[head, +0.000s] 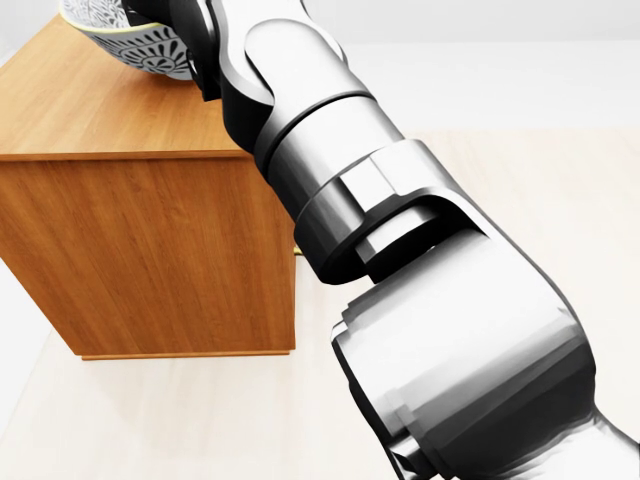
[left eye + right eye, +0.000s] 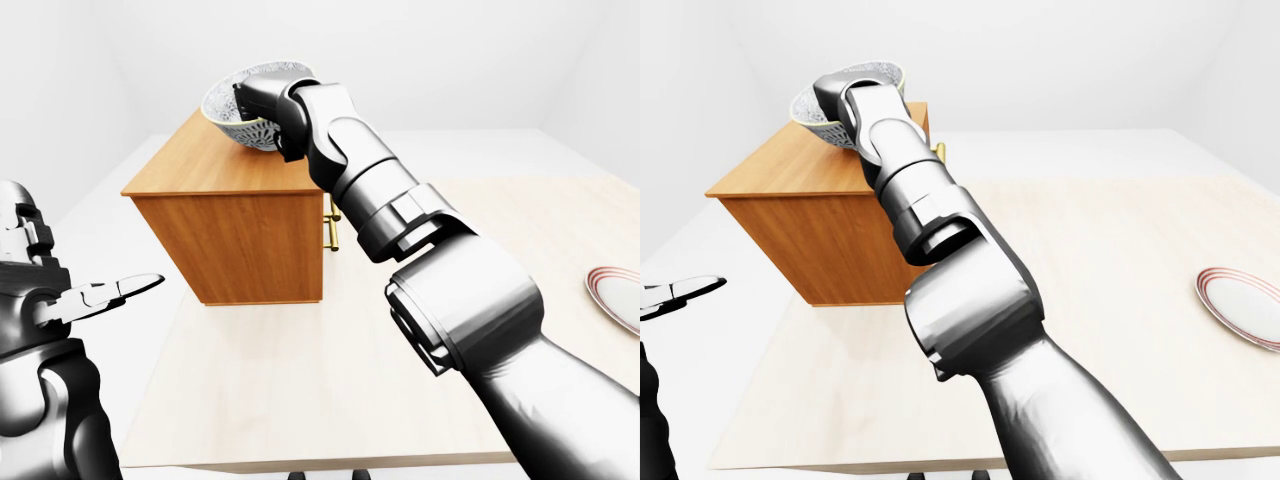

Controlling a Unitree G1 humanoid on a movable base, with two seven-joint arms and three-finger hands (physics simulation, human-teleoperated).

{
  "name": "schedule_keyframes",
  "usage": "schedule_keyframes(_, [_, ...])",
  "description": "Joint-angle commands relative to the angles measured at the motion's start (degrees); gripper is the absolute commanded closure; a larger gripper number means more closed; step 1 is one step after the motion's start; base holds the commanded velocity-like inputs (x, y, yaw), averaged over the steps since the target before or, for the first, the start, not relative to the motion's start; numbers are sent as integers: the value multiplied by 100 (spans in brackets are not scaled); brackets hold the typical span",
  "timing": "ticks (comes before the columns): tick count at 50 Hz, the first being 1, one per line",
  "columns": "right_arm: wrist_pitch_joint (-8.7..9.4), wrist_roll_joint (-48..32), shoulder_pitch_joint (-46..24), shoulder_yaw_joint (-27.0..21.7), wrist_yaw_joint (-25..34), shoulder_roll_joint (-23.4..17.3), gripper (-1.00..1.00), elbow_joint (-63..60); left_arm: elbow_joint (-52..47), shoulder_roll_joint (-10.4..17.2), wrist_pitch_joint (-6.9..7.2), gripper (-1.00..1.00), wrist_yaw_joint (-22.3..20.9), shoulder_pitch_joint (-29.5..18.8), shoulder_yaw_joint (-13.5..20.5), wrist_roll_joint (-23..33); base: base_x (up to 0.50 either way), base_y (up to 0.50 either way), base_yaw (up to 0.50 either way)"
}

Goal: Put the bowl on top of the cabinet.

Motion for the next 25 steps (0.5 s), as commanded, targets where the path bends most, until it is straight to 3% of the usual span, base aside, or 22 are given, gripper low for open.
schedule_keyframes(1, [0, -57, 100, 81, -38, 28, 100, 39, -9, 1, 0, -100, 2, 1, 0, -5, 0, 0, 0])
schedule_keyframes(25, [0, -108, 147, 109, -66, -7, 100, 45, -14, 16, 0, -100, -2, -11, 12, -25, 0, 0, 0])
